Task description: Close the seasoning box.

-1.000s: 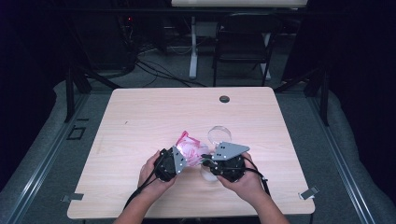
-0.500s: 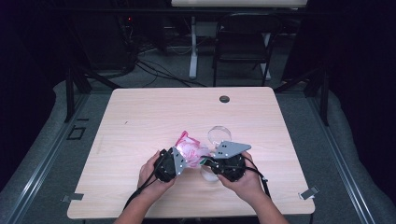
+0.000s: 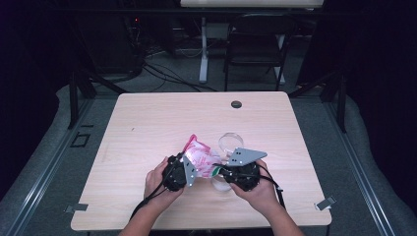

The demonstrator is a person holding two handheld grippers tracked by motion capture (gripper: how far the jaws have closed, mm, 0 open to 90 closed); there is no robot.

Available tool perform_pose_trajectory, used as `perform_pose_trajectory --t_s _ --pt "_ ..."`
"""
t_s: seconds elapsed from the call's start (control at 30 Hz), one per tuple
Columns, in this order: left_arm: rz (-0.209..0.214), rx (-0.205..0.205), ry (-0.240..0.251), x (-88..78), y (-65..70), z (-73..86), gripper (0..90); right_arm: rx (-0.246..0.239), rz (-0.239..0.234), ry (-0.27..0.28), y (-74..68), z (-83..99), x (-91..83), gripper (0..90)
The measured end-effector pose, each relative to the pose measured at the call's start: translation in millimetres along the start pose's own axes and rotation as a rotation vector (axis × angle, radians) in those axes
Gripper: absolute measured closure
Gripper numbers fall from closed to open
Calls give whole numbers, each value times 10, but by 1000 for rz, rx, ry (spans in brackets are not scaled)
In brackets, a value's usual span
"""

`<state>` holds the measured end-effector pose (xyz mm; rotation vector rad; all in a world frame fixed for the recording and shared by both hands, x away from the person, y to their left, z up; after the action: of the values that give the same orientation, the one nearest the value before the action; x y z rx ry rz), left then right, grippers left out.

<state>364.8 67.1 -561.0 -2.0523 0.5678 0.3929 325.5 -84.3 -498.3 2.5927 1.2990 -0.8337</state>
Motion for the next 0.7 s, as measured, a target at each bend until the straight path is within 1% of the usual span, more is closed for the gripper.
perform_pose_trajectory --t_s 0.07,0.2,0.23,0.27,0.3,0.4,0.47,0.57,0.6,0.7 --pt "-4 18 -6 -6 -19 -16 595 7 7 1 15 1 -10 900" --pt "-50 65 -2 -17 -89 -62 595 10 9 12 34 -5 -26 900" --pt "-48 77 -10 -27 -100 -69 594 15 8 15 39 -7 -30 900" --pt "-64 74 4 -19 -105 -85 595 15 11 15 48 -6 -35 900" --pt "-68 87 1 -22 -116 -92 595 18 8 19 51 -6 -37 900" --pt "-79 103 0 -24 -124 -108 595 21 13 23 61 -5 -44 900" --pt "-97 125 -3 -31 -144 -113 595 20 15 20 67 0 -46 900" --pt "-105 138 -9 -38 -164 -113 595 23 14 17 71 7 -38 900" --pt "-108 156 -18 -47 -177 -109 595 25 17 19 72 8 -31 900" --pt "-113 167 -22 -55 -193 -108 595 26 13 14 71 21 -19 900"
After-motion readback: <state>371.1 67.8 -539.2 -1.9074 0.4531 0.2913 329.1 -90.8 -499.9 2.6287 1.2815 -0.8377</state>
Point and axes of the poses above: each handheld gripper's, and its own axes: x roughly forward along the jaws, z roughly out of its underside, y roughly to its right, the point moved 7 cm from there along x, roughly forward along the jaws, and after that the axes turned 11 degrees about x, right-handed, at the moved point
